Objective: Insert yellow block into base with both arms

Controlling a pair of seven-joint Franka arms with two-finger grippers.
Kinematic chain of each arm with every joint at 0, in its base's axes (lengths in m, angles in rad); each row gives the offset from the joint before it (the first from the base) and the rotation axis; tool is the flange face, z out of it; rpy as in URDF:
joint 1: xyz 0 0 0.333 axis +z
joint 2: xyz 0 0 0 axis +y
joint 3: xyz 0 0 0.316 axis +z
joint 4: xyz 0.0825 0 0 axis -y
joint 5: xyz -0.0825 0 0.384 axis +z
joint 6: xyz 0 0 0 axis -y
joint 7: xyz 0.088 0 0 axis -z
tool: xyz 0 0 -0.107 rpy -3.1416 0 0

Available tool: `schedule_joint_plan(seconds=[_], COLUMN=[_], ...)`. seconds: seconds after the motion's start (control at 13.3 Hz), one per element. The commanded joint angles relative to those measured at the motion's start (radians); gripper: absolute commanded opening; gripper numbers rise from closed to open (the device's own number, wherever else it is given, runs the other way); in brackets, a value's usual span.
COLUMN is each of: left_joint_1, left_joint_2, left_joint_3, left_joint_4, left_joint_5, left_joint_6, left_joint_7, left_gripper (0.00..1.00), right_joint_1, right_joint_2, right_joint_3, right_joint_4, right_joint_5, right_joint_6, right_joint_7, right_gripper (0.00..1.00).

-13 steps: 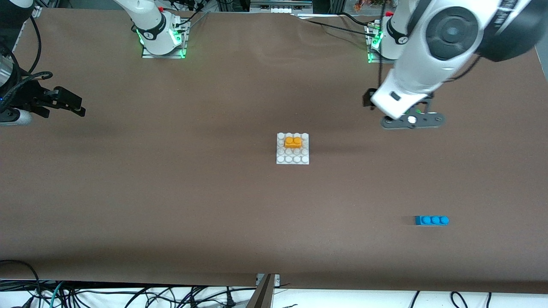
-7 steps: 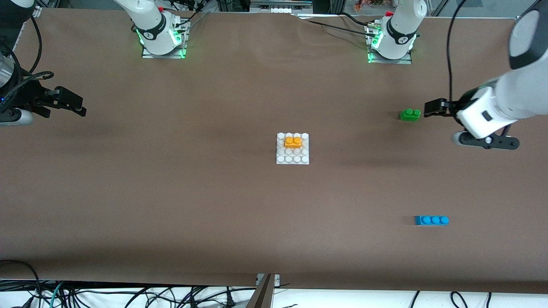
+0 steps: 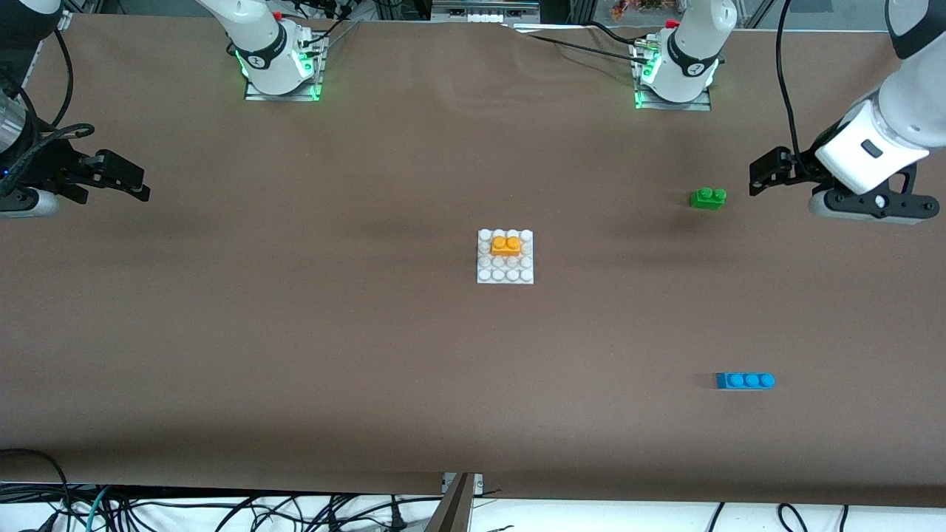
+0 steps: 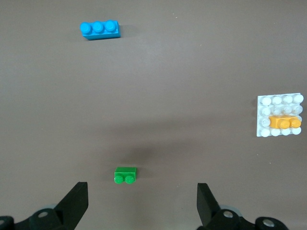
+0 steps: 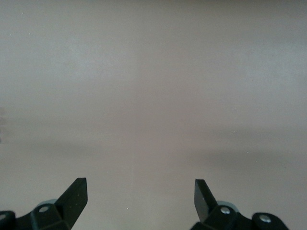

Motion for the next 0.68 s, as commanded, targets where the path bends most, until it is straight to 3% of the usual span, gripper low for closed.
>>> schedule_joint_plan(seconds=[0.0,0.6], left_joint_1=[-0.011,-0.016], left_joint_2=[-0.055,-0.044], left_joint_3=[0.014,0.015], left_joint_4=[-0.081,-0.070], left_joint_5=[-0.004,-0.011], left_joint_6=[0.048,0.035], left_joint_7=[-0.012,-0.082], left_gripper=[1.00,1.00], right_joint_1=[0.003,0.003], right_joint_2=[-0.009,-0.010], right_joint_3=[-0.002,-0.002], right_joint_4=[-0.003,0.000], right_joint_5=[0.015,0.015], right_joint_6=[-0.006,-0.006], right_joint_7=[-0.011,-0.011], right_gripper=[0.99,0.99])
